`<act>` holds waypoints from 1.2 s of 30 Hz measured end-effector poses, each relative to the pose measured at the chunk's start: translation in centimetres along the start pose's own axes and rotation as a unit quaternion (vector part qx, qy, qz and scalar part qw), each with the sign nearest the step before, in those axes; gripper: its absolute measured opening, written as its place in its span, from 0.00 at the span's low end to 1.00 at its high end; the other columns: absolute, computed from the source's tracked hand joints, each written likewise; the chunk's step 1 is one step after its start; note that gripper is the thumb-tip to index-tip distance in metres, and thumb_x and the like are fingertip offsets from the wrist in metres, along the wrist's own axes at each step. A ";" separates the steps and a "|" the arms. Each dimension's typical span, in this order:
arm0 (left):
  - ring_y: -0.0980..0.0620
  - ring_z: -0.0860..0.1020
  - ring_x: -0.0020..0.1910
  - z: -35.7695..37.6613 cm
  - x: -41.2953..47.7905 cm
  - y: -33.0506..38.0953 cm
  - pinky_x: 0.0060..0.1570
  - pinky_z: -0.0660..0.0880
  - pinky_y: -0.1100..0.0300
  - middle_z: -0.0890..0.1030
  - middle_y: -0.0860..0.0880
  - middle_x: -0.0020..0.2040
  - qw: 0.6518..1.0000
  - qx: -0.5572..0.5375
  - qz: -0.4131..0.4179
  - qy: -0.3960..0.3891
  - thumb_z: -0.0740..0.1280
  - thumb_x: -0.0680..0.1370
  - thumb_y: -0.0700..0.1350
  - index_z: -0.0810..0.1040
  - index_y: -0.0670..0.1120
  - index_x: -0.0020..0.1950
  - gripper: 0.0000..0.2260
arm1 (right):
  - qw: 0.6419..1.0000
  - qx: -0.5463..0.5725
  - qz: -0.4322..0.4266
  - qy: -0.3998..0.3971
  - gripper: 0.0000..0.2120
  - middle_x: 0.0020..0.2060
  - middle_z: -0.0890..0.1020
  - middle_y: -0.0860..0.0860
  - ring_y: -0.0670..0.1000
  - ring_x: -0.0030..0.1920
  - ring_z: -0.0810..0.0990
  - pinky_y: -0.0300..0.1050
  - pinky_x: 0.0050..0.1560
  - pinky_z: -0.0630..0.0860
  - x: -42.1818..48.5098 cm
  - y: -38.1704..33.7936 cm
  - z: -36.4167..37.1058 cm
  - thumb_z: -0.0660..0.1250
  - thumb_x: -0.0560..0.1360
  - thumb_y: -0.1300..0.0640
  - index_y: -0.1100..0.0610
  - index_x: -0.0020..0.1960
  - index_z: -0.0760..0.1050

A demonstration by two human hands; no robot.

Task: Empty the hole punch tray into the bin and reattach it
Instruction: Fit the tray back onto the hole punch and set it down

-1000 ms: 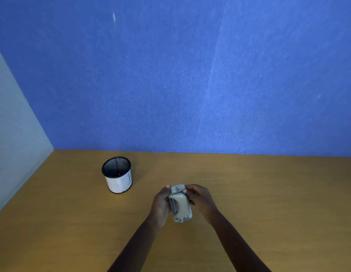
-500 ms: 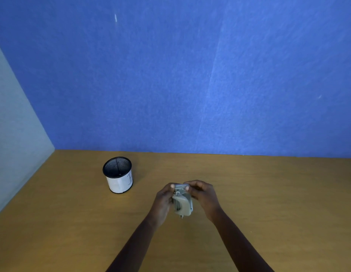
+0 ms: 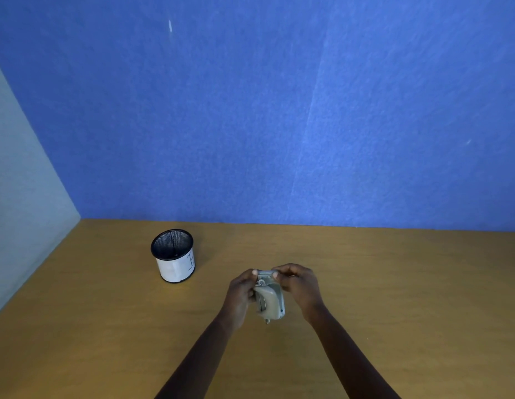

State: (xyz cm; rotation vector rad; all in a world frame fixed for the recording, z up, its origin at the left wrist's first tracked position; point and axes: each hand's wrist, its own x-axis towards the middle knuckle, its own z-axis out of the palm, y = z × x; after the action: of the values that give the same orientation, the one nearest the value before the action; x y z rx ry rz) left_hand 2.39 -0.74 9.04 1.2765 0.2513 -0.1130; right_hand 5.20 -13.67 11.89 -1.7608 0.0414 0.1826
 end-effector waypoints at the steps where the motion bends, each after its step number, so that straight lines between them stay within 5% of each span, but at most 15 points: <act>1: 0.55 0.74 0.29 0.2 0.0 0.1 0.31 0.69 0.63 0.78 0.54 0.26 1.000 -0.003 -0.009 0.015 0.57 0.80 0.43 0.77 0.44 0.39 0.13 | 1.000 0.011 0.013 -0.009 0.07 0.35 0.81 0.52 0.51 0.40 0.78 0.46 0.45 0.75 -0.1 0.0 0.0 0.66 0.72 0.67 0.58 0.41 0.81; 6: 0.48 0.72 0.34 1.1 0.1 1.3 0.34 0.68 0.59 0.75 0.46 0.35 0.987 -0.107 -0.080 0.093 0.57 0.80 0.43 0.75 0.43 0.40 0.11 | 0.991 0.070 0.098 -0.066 0.06 0.38 0.79 0.55 0.50 0.37 0.76 0.42 0.37 0.74 -0.6 0.3 0.0 0.63 0.76 0.59 0.58 0.44 0.78; 9: 0.48 0.71 0.34 1.0 0.2 1.9 0.34 0.67 0.58 0.72 0.45 0.36 0.976 -0.144 -0.114 0.121 0.59 0.79 0.41 0.73 0.43 0.38 0.10 | 0.985 0.056 0.130 -0.100 0.08 0.37 0.79 0.57 0.51 0.35 0.78 0.40 0.34 0.77 -1.0 0.6 -0.3 0.60 0.77 0.65 0.65 0.52 0.77; 17: 0.49 0.77 0.35 1.5 0.3 1.5 0.35 0.72 0.58 0.77 0.45 0.38 0.985 -0.121 -0.104 0.058 0.54 0.81 0.40 0.76 0.41 0.41 0.14 | 0.973 0.140 0.180 -0.030 0.18 0.24 0.82 0.51 0.48 0.22 0.81 0.39 0.25 0.79 -0.6 0.8 -0.5 0.54 0.72 0.77 0.73 0.58 0.74; 22: 0.52 0.79 0.40 1.5 -0.6 1.2 0.35 0.78 0.67 0.80 0.46 0.41 0.991 -0.044 -0.129 -0.019 0.55 0.79 0.33 0.73 0.37 0.61 0.13 | 0.958 0.223 0.180 0.023 0.18 0.39 0.80 0.60 0.51 0.25 0.81 0.42 0.26 0.79 0.0 0.3 -1.0 0.53 0.73 0.77 0.75 0.60 0.71; 30: 0.58 0.82 0.27 2.0 -0.7 1.0 0.33 0.80 0.66 0.83 0.52 0.25 0.993 0.027 -0.111 -0.008 0.59 0.76 0.29 0.74 0.29 0.60 0.13 | 0.952 0.247 0.172 0.055 0.15 0.38 0.80 0.59 0.47 0.22 0.81 0.39 0.24 0.80 -0.1 0.6 -1.2 0.55 0.74 0.76 0.74 0.59 0.72; 36: 0.56 0.78 0.19 2.7 0.0 0.7 0.23 0.78 0.64 0.78 0.51 0.18 0.987 0.057 -0.132 0.068 0.57 0.76 0.28 0.75 0.26 0.57 0.12 | 0.960 0.219 0.163 0.056 0.14 0.38 0.80 0.59 0.54 0.33 0.80 0.40 0.27 0.80 -0.2 0.7 -1.0 0.56 0.74 0.74 0.73 0.58 0.74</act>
State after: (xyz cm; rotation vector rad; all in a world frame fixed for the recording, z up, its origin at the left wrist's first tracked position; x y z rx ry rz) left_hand 2.85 -3.15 10.39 1.3624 0.5376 -0.2704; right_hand 4.96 -14.78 11.41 -1.3101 0.4268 0.2887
